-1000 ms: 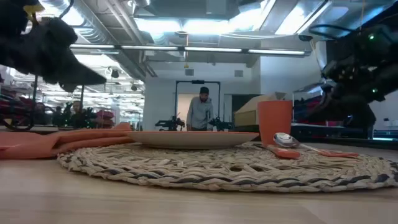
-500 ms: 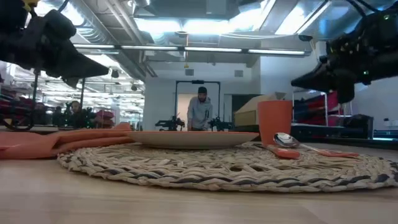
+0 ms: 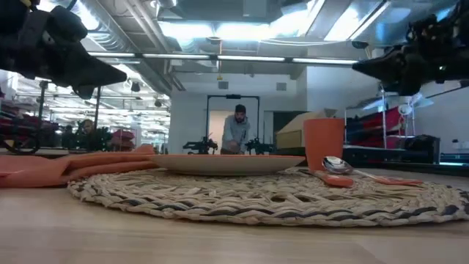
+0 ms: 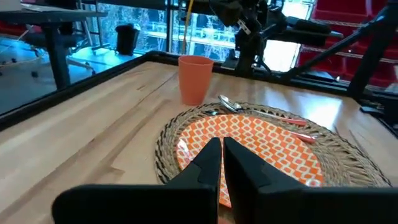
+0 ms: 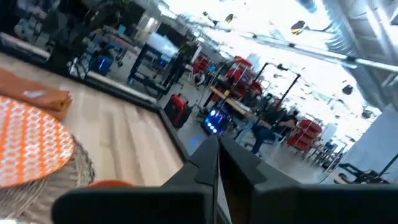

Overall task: Set table place
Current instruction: Return to Home Position

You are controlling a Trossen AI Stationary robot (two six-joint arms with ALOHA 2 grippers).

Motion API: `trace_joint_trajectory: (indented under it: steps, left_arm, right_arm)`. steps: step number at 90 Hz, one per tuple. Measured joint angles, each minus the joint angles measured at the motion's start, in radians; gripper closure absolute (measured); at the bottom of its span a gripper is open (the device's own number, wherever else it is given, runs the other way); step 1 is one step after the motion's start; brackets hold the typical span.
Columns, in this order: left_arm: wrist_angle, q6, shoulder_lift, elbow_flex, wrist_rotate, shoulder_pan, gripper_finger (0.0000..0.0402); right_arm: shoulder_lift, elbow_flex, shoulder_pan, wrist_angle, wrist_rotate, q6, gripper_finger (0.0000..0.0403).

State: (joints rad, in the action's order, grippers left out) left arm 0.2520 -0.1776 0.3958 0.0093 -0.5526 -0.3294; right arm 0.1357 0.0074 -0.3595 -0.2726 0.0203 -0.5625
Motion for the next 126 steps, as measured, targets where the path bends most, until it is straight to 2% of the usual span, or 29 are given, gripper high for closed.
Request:
trace_joint_trajectory:
  steps: [25, 38, 47, 58, 71, 90, 100, 112, 126]
  left_arm:
    - [0.004, -0.004, 0.001, 0.0, -0.001, -0.005, 0.0402]
    - [0.022, 0.009, -0.001, 0.0, -0.001, -0.005, 0.0402]
    - [0.023, 0.006, -0.005, 0.0, 0.0, -0.005, 0.0402]
    - [0.025, -0.03, -0.006, 0.0, 0.003, -0.004, 0.0402]
    - [0.027, -0.025, -0.006, 0.0, 0.107, -0.005, 0.0402]
    - [0.011, -0.001, -0.006, 0.0, 0.123, -0.003, 0.0402]
    - [0.02, 0.027, -0.006, 0.0, 0.128, -0.002, 0.0402]
    - [0.021, 0.031, -0.006, 0.0, 0.149, 0.031, 0.0402]
    - [0.021, 0.028, -0.006, 0.0, 0.23, 0.093, 0.0402]
  right_arm:
    - [-0.135, 0.0, 0.0, 0.036, 0.053, 0.003, 0.0403]
    - [-0.131, 0.009, 0.0, 0.042, 0.009, 0.003, 0.0403]
    - [-0.132, 0.011, 0.0, 0.037, 0.019, -0.016, 0.0403]
    - [-0.132, 0.011, 0.0, 0.061, 0.095, -0.029, 0.0403]
    - [-0.132, 0.012, 0.0, 0.121, 0.223, -0.04, 0.0403]
    - [-0.132, 0.012, 0.0, 0.236, 0.397, -0.02, 0.0403]
    - [-0.129, 0.01, 0.0, 0.233, 0.432, -0.031, 0.0403]
    - [-0.12, 0.01, 0.0, 0.233, 0.414, -0.042, 0.0403]
    - [-0.079, 0.01, 0.0, 0.251, 0.238, 0.025, 0.0403]
